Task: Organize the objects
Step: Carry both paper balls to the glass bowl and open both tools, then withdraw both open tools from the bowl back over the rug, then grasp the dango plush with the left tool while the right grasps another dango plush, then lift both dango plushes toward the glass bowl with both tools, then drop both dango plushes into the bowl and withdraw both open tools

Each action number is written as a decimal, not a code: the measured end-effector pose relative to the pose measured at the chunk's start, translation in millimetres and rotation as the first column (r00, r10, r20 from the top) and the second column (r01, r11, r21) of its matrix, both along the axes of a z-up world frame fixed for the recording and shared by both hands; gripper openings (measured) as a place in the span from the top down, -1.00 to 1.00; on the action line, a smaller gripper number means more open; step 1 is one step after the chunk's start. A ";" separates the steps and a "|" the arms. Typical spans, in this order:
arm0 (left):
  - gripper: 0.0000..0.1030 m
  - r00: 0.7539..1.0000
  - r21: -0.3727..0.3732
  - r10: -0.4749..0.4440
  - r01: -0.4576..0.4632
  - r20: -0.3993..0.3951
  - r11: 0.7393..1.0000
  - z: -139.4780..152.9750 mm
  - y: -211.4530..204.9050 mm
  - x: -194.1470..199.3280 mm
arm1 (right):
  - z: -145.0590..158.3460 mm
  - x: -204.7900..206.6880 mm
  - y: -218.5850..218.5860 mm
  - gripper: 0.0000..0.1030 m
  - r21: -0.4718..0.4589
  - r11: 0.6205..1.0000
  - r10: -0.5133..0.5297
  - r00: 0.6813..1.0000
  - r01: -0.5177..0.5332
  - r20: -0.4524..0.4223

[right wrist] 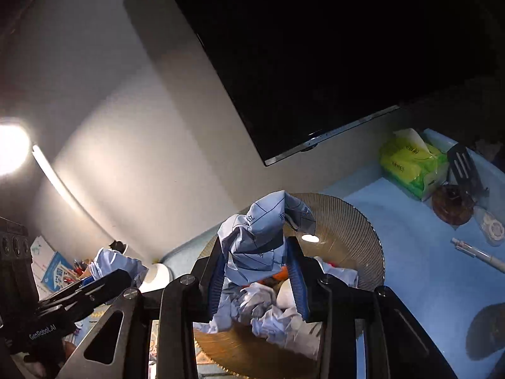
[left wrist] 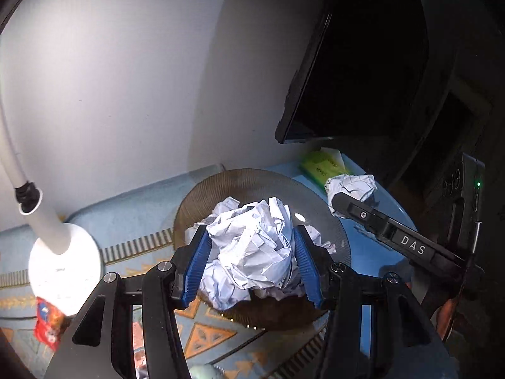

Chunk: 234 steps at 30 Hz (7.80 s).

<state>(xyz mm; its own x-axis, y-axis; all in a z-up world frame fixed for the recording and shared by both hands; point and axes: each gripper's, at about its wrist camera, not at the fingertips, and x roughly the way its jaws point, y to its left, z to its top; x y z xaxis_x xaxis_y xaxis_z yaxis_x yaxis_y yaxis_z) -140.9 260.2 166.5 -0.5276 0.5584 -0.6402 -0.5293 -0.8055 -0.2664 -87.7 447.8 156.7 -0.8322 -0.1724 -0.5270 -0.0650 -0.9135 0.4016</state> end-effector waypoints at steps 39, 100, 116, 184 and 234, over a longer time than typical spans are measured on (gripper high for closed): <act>-0.99 0.862 -0.009 0.412 -0.433 -0.295 0.901 62.6 -263.1 214.8 | -39.6 130.7 -124.0 -0.72 0.043 0.959 0.282 0.959 -0.281 -0.019; 0.70 0.955 -0.099 0.295 -0.297 -0.031 0.950 -143.2 -244.2 139.9 | -121.5 83.1 -141.5 0.05 -0.073 0.947 0.313 0.846 -0.313 0.431; 0.70 0.957 -0.047 0.289 -0.289 -0.008 0.956 -144.1 -248.9 140.1 | -134.7 112.8 -166.1 -0.37 0.109 0.918 0.304 0.853 -0.381 0.424; 0.05 0.984 0.140 0.044 -0.019 -0.175 0.990 -1.5 -9.6 58.3 | 27.9 64.8 -3.7 0.05 0.076 0.992 -0.093 0.984 0.105 -0.152; -0.98 0.794 -0.048 0.598 -0.606 -0.112 0.794 -85.4 -311.3 197.1 | -85.0 124.5 -158.5 -0.53 0.032 0.946 0.318 0.945 -0.321 0.076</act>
